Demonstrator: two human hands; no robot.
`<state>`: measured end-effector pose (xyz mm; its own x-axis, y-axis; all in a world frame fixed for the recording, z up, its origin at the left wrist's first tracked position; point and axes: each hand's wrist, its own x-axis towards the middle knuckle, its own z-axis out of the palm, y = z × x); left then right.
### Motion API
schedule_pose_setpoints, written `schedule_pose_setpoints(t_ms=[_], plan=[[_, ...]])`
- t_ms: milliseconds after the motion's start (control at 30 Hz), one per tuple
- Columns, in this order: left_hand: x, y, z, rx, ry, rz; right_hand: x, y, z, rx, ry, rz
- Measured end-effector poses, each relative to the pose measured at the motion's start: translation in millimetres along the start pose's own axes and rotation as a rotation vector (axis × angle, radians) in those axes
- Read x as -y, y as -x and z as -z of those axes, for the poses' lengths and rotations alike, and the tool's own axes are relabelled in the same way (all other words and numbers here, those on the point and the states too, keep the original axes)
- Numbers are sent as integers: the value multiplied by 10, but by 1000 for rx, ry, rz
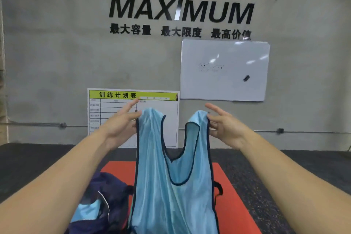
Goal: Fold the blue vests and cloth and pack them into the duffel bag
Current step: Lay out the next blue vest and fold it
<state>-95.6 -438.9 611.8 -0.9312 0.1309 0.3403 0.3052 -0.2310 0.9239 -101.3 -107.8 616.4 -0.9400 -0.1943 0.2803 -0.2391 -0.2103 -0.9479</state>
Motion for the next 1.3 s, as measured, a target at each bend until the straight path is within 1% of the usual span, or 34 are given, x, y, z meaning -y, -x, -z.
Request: schedule_pose_setpoints(t_ms=[67, 100, 233, 367, 467, 567, 633, 767, 833, 900, 1000, 1067, 1200, 1300], plan=[[-201, -61, -20, -25, 49, -76, 243, -37, 34, -14, -123, 75], [-263, -85, -23, -30, 28, -86, 343, -45, 45, -8, -138, 92], [-416, -149, 14, -51, -127, -94, 570, -74, 2, -17, 113, -4], [-648, -154, 78, -116, -247, -168, 775, -135, 32, -136, 154, 52], [-818, -109, 178, -131, -376, -154, 945, -118, 103, -183, 279, 75], [-988, -67, 291, -182, -507, -156, 1085, -35, 198, -231, 405, 80], [-1079, -49, 351, -224, -603, -166, 1155, 27, 249, -261, 451, 87], [-1185, 10, 409, -248, -718, -183, 1235, 126, 277, -307, 513, 128], [-1225, 48, 420, -250, -740, -172, 1271, 196, 286, -330, 525, 153], [-1262, 114, 414, -218, -719, -139, 1312, 283, 294, -341, 522, 166], [-1328, 282, 395, -157, -685, -129, 1386, 437, 307, -328, 520, 183], [-1386, 406, 377, -131, -710, -140, 1442, 553, 316, -314, 530, 195], [-1505, 527, 297, -211, -784, -224, 1537, 735, 320, -335, 572, 209], [-1573, 624, 154, -221, -749, -296, 1620, 828, 292, -343, 602, 238]])
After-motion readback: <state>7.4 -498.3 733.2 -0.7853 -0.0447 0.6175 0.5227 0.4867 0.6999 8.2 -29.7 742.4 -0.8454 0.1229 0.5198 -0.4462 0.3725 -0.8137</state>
